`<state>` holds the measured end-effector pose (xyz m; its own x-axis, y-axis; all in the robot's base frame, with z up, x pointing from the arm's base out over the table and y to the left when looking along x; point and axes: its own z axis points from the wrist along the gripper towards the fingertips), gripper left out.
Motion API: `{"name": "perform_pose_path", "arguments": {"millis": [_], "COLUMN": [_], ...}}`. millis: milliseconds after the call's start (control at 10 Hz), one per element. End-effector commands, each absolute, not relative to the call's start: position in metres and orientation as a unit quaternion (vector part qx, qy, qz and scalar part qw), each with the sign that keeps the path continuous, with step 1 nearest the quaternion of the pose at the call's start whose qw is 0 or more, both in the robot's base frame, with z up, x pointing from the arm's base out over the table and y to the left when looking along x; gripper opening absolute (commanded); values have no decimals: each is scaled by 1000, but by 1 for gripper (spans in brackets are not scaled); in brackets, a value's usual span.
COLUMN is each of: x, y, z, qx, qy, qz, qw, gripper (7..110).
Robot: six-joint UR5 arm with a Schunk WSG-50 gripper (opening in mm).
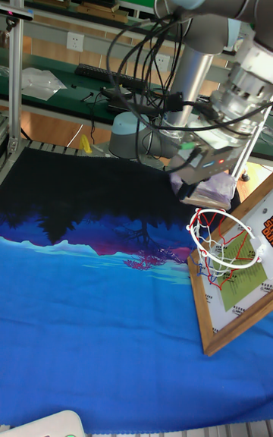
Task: Grab a basketball, release it and shoot it into the basket
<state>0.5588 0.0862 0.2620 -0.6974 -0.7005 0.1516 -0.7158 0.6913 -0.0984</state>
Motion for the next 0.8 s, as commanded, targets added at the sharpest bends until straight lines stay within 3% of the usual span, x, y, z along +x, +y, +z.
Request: {"name": "perform_pose_path", "arguments": {"millis": [0, 100, 300, 700], "x": [543, 525, 501, 518], "y": [76, 82, 77, 105], "z": [248, 237, 217, 191], "qx": [368, 330, 263, 213], "qy": [-928, -943, -964, -976], "qz": [51, 25, 32, 13], "qw": [38, 30, 23, -38], "gripper": [7, 7, 7, 7]}}
